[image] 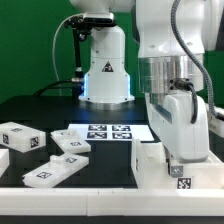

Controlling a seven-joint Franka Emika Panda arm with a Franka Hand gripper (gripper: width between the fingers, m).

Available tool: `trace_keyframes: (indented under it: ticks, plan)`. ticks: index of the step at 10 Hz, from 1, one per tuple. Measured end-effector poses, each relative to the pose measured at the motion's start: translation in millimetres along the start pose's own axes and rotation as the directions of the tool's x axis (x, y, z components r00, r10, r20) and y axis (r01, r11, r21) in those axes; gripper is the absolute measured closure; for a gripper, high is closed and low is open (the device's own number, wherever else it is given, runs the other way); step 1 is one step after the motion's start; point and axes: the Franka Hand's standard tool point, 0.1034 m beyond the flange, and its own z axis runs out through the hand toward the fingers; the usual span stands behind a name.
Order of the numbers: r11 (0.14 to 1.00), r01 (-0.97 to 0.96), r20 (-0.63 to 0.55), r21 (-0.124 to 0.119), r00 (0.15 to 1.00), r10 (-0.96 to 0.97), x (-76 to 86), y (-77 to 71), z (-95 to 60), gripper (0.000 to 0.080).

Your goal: Assemble cabinet

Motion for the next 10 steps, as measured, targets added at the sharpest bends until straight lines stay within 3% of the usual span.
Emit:
trace_keyframes:
  ticks: [2,8,9,10]
  plan:
    - [1.0,-0.031,-0.007,0.005,1.0,0.031,-0.2,-7.5,1.4,0.0709]
    - [1.0,-0.023,-0.021,-0.012,1.0,0.023,0.2,-11.1,1.8,0.0709]
    - [1.0,-0.002,-0.016,-0.008,1.0,0.002,1.5,-12.3,-0.6,0.0625]
    - [1.0,0.025,0.005,0.009,1.0,-0.025,6.5,-13.4,-12.4,0.0625]
